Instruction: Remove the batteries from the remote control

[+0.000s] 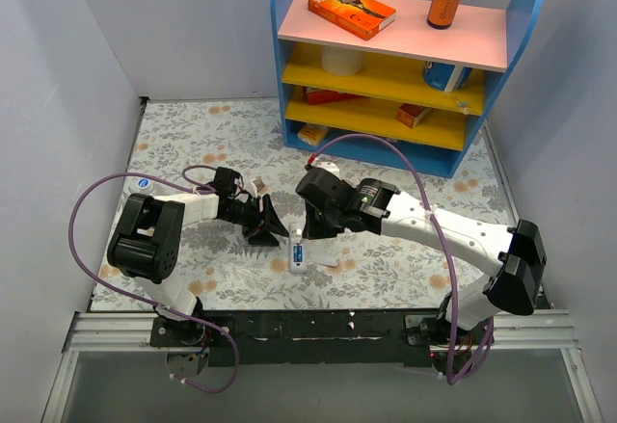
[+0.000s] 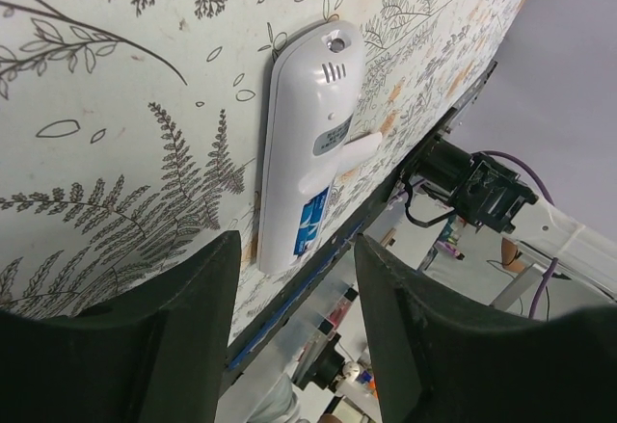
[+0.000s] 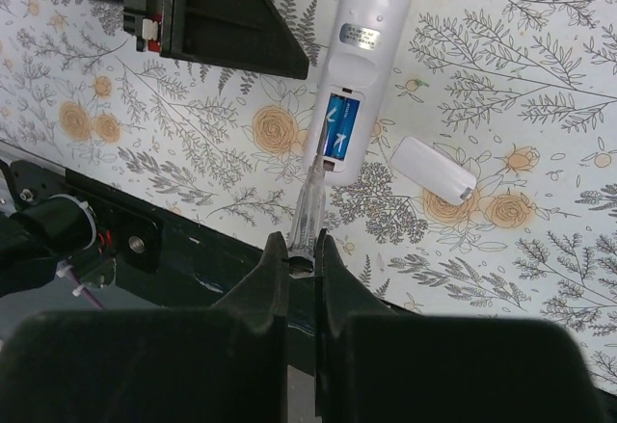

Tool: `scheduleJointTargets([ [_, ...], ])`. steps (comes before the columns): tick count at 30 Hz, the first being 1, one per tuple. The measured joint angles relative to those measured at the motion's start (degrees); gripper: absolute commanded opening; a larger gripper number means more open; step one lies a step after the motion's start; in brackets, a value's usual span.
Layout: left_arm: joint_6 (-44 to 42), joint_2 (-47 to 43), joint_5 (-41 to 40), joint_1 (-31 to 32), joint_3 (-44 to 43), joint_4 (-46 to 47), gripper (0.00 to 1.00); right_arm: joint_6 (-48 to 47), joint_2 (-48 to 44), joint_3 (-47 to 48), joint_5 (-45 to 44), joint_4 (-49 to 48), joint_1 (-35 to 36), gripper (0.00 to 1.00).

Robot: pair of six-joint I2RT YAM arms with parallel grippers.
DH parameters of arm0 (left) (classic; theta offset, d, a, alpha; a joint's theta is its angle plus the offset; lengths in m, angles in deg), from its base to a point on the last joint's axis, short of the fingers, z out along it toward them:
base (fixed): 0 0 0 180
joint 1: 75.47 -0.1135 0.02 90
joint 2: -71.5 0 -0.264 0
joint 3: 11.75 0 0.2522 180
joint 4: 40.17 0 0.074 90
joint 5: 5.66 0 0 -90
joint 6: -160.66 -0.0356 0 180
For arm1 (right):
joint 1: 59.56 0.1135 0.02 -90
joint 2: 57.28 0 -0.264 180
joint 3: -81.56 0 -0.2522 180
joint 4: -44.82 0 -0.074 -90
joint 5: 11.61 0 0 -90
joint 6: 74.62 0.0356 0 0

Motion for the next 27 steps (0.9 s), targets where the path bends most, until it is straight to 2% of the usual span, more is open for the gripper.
scheduleJointTargets([
  [17, 0.04, 0.09, 1.11, 0.68, 0.26, 0.28, 0.46, 2.03, 4.24, 0.26, -0.94, 0.09, -0.02, 0.01],
  [27, 0.35, 2.38, 1.01, 1.51, 0.31, 0.85, 0.43, 1.27, 7.63, 4.52, -1.79, 1.68, -0.04, 0.01],
])
